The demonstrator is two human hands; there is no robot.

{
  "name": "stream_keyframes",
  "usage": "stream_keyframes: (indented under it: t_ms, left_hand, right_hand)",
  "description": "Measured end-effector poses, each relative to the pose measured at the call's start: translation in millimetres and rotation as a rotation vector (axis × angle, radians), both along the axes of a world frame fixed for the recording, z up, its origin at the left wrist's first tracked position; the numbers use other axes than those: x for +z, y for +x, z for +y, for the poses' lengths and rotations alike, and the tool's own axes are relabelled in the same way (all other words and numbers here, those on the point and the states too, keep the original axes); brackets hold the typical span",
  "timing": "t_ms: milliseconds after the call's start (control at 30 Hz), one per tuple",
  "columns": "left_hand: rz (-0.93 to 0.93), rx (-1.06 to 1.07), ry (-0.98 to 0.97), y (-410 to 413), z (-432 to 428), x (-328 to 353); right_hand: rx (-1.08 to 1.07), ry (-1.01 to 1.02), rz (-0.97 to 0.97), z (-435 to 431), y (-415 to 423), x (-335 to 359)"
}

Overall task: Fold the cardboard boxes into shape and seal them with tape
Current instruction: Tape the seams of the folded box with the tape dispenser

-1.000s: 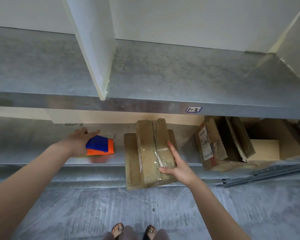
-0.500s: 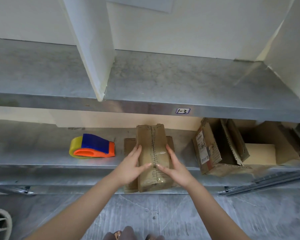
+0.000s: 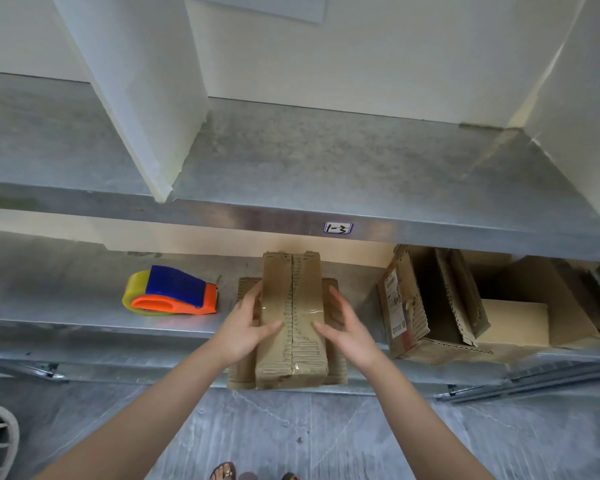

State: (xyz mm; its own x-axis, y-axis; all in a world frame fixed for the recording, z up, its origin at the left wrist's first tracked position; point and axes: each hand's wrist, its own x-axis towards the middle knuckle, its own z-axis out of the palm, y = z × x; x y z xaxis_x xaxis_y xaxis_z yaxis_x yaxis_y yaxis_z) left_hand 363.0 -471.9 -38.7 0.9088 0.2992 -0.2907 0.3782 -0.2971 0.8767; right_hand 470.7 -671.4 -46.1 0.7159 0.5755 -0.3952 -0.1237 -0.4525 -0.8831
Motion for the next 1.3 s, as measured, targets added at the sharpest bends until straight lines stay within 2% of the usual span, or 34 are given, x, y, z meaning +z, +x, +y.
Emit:
stream_keyframes:
  t_ms: [200, 300, 400, 533, 633, 667, 767, 867, 967, 1033, 1100, 1200, 1300]
  left_hand:
    - [0.023, 0.055, -0.024, 10.2, -5.8, 1.5]
    - [-0.018, 0.078, -0.069, -1.9, -9.2, -3.8]
    - [-0.062, 0.104, -0.011, -13.9, -17.7, -7.1]
    - [-0.087, 0.182, 0.01, -26.6, -19.1, -0.9]
    - [-0.035, 0.261, 0.05, -45.1, -14.6, 3.3]
    - [-0.01, 0.257, -0.011, -51.3, -13.7, 4.9]
    - [-0.001, 0.136, -0.275, -64.0, -11.1, 7.9]
    - [0.003, -0.021, -0.356, -71.5, -10.1, 7.2]
    - [-0.051, -0.085, -0.176, -73.1, -9.0, 8.5]
    - [-0.106, -0.031, -0.066, -71.0, -7.3, 11.9]
    - [-0.117, -0.011, -0.127, -68.4, -5.1, 15.1]
    - [-0.013, 0.052, -0.293, -66.1, -1.4, 20.3]
    - [0.108, 0.108, -0.211, -62.9, 6.3, 19.5]
  right_hand:
    - [-0.037, -0.02, 0.066, 12.8, 5.1, -2.5]
    - [-0.032, 0.058, 0.117, 8.1, -4.0, -3.4]
    - [-0.022, 0.162, 0.171, 2.9, -12.6, -2.1]
    - [-0.081, 0.252, 0.151, -4.6, -24.9, -1.1]
    - [-0.11, 0.133, 0.019, -18.3, -44.7, -6.5]
    - [-0.074, 0.1, -0.006, -22.8, -52.9, -9.2]
    - [-0.041, 0.139, 0.147, -31.1, -74.2, -15.3]
    - [-0.054, 0.192, 0.125, -30.4, -85.5, -14.9]
    - [-0.104, 0.158, 0.017, -19.7, -91.9, -8.9]
    - [-0.197, 0.093, -0.059, -11.9, -93.2, -9.0]
    - [-0.233, 0.059, -0.073, -6.0, -93.9, -4.7]
    - [-0.236, 0.064, 0.085, -2.3, -96.7, 5.3]
    - [-0.248, 0.001, 0.042, 0.7, -95.8, 6.8]
